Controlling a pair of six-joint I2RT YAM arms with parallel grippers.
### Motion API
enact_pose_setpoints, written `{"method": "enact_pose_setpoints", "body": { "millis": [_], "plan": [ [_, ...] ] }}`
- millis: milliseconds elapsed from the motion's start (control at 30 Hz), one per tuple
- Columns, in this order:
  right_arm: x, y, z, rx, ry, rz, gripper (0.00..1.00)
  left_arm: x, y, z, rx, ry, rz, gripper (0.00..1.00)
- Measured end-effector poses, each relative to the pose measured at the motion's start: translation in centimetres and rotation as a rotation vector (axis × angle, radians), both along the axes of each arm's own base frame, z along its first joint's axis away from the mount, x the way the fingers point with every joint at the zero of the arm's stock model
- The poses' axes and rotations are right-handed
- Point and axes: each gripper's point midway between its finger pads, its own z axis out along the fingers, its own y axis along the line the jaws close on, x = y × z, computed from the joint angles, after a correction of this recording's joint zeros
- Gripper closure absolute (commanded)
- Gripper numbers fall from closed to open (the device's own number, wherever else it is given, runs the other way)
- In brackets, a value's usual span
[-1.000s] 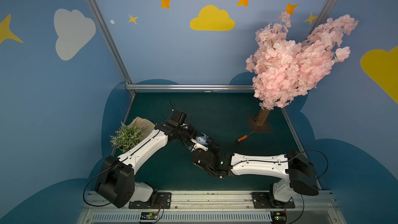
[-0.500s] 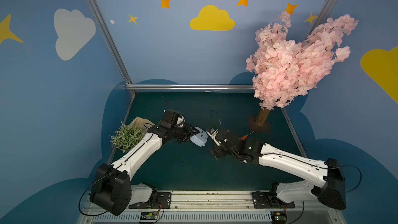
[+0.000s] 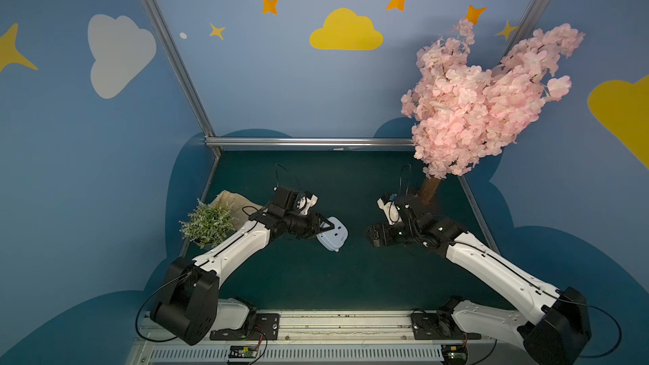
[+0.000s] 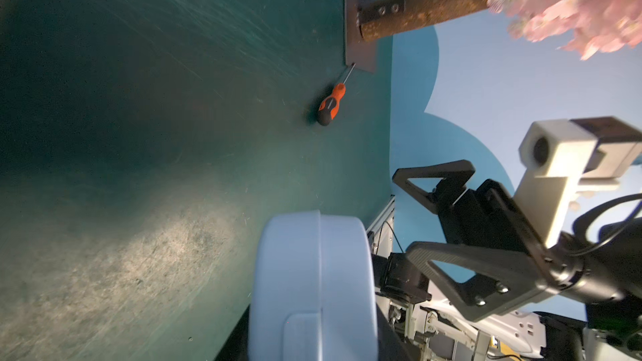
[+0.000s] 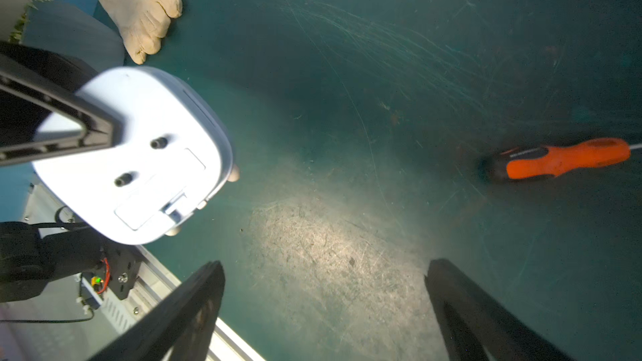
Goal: Remove the battery from the alarm
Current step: Adjust the alarm at the center of the board.
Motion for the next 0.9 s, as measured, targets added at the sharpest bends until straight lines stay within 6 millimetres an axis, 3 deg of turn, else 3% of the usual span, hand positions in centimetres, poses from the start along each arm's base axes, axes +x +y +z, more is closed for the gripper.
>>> {"method": "enact_pose_setpoints", "body": {
  "millis": [200,367,533,667,900],
  "plan": [
    [0.9,-0.9,-0.4,0.025,0.053,-0.071,0.07,-1.5,-1.9,-3.1,0.048,0.039,-0.098,0.87],
    [1.5,-1.7,-1.7,-0.008,0.090,-0.120,0.09,-1.3,-2.6,-4.7,0.073,0.035,-0.111,0.88],
    [2.4,-4.0,-3.8,-0.161,0.116,-0.206,0.11,0.0,-2.8,-5.9,0.074,-0.013,-0.069,0.88],
    [4.0,-6.2,-4.6,-0.325,0.117,-0.297,0.13,-0.2,-2.1,-8.7,0.100,0.004,-0.005,0.88],
    [6.4,-8.3,-6.4,-0.529,0.183,-0.437,0.16,-0.6,-1.7,-9.0,0.058,-0.067,0.109,0.87]
  ]
}}
